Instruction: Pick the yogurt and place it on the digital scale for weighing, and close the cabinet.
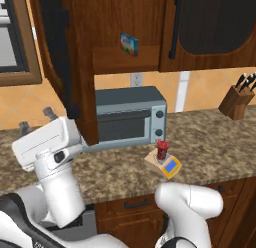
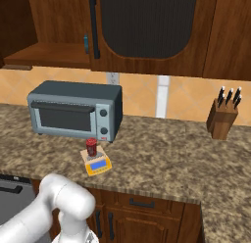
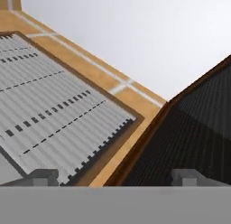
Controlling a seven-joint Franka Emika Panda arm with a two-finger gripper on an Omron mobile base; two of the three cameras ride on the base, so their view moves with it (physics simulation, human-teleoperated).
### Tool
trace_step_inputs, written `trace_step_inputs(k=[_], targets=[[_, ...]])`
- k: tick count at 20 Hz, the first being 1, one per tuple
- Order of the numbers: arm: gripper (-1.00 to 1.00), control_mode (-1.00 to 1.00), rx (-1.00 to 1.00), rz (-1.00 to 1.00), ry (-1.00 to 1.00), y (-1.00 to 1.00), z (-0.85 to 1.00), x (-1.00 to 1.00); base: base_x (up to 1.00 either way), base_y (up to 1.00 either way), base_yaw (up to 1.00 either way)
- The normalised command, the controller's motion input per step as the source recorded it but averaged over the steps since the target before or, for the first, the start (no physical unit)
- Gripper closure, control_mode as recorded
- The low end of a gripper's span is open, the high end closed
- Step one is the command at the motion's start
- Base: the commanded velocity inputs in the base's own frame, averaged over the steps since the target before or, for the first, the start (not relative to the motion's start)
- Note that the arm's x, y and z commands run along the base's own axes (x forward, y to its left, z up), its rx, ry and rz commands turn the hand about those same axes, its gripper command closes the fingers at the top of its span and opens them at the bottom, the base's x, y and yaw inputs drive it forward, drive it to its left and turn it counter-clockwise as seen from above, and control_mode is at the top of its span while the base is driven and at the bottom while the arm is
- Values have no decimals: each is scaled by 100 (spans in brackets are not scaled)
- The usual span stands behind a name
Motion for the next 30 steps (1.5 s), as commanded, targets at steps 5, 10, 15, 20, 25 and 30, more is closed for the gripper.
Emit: trace_step_inputs(k=[5,10,15,20,25,30], targets=[[-100,-100,40,0,27,-100,87,-41,0,0,0],[-100,-100,33,0,17,-94,97,-44,0,0,0],[-100,-100,31,0,17,-91,98,-24,0,0,0],[-100,-100,19,0,43,-62,31,48,0,0,0],[-100,-100,2,-7,34,-28,7,96,0,0,0],[-100,-100,5,-3,5,-32,24,43,0,0,0]])
